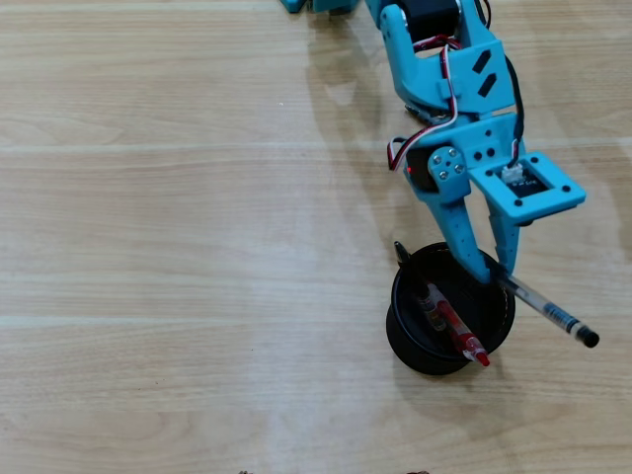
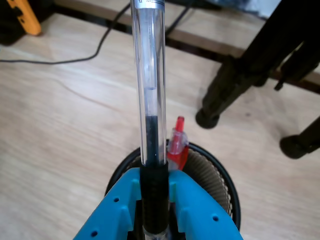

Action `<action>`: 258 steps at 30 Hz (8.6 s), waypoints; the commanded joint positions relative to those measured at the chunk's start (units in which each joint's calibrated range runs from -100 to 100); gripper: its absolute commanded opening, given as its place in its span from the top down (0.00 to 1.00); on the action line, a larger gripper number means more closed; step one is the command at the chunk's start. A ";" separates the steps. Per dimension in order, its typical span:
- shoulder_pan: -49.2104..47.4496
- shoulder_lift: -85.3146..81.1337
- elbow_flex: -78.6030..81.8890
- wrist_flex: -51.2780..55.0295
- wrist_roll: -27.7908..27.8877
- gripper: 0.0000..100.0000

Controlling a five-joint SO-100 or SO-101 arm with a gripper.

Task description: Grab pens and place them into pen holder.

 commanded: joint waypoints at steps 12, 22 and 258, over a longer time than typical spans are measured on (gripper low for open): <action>-0.34 5.51 -2.47 -7.50 -0.21 0.98; -1.31 5.59 -2.37 -7.33 0.36 0.92; 7.24 -121.29 117.77 42.61 58.07 0.91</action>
